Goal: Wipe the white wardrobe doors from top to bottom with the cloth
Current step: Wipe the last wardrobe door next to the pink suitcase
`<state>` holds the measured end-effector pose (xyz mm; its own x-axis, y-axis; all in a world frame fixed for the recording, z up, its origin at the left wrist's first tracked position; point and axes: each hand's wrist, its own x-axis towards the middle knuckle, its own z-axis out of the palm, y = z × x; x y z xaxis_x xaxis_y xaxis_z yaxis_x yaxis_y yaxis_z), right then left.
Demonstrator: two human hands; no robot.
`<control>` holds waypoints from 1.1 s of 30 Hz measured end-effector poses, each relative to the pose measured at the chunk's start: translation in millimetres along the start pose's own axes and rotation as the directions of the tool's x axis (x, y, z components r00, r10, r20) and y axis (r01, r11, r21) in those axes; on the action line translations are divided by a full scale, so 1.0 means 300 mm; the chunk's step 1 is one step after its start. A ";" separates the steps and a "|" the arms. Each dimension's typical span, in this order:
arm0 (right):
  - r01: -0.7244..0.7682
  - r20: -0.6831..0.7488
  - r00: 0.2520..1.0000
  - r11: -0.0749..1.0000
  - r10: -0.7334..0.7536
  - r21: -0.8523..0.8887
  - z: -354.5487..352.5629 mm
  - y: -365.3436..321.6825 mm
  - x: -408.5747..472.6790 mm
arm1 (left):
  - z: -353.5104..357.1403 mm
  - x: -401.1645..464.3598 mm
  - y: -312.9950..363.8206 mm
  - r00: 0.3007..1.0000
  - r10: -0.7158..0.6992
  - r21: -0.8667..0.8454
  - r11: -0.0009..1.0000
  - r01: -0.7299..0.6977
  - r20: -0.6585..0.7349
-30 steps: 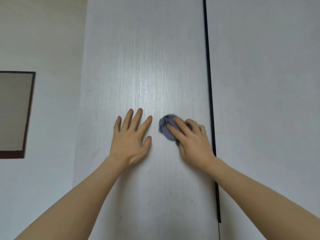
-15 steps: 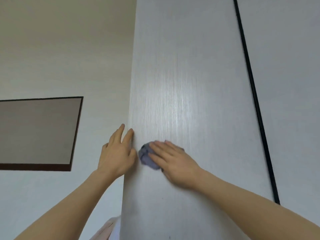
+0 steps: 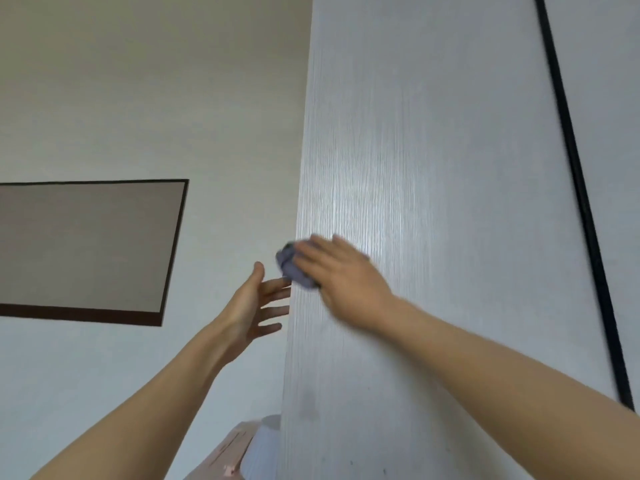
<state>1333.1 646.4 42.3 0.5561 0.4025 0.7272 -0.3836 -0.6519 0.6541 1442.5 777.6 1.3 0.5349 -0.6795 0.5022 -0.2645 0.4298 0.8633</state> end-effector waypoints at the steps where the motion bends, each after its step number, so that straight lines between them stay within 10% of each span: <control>1: 0.073 0.027 0.997 0.997 -0.074 0.021 0.029 -0.055 -0.068 | -0.003 -0.006 -0.018 0.999 0.000 -0.045 0.999 -0.002 -0.045; 7: 0.427 0.190 0.886 0.904 -0.423 0.024 0.050 -0.198 -0.367 | 0.048 -0.093 -0.146 0.952 0.243 0.215 0.955 -0.202 -0.185; 11: 0.006 -0.022 1.000 0.998 -0.007 -0.066 0.008 -0.063 -0.306 | 0.085 -0.132 -0.231 0.941 0.334 0.339 0.892 -0.298 -0.052; 14: -0.279 -0.133 0.952 0.960 0.275 -0.006 0.032 -0.099 -0.298 | 0.061 -0.114 -0.243 0.946 0.321 0.439 0.857 -0.269 -0.047; 18: 0.136 0.044 0.990 0.991 -0.136 -0.012 0.138 -0.339 -0.518 | 0.037 -0.133 -0.211 0.932 0.362 0.756 0.610 -0.238 0.001; 23: 0.442 0.240 0.861 0.893 -0.449 0.085 0.097 -0.394 -0.754 | -0.007 -0.128 -0.246 0.940 0.326 0.976 0.156 -0.154 0.096; 28: 0.031 -0.025 0.999 0.999 -0.032 -0.039 0.022 -0.097 -0.593 | 0.009 -0.129 -0.273 0.962 0.272 0.967 0.233 -0.100 0.034; 33: -0.415 -0.142 0.900 0.910 0.411 0.002 0.043 -0.163 -0.695 | 0.018 -0.123 -0.276 0.962 0.273 0.971 0.234 -0.053 -0.013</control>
<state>1245.3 586.0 -143.9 0.2379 0.1855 0.9534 -0.5786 -0.7614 0.2925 1440.2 764.0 -88.4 0.4529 -0.5285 0.7180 -0.8693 -0.4406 0.2240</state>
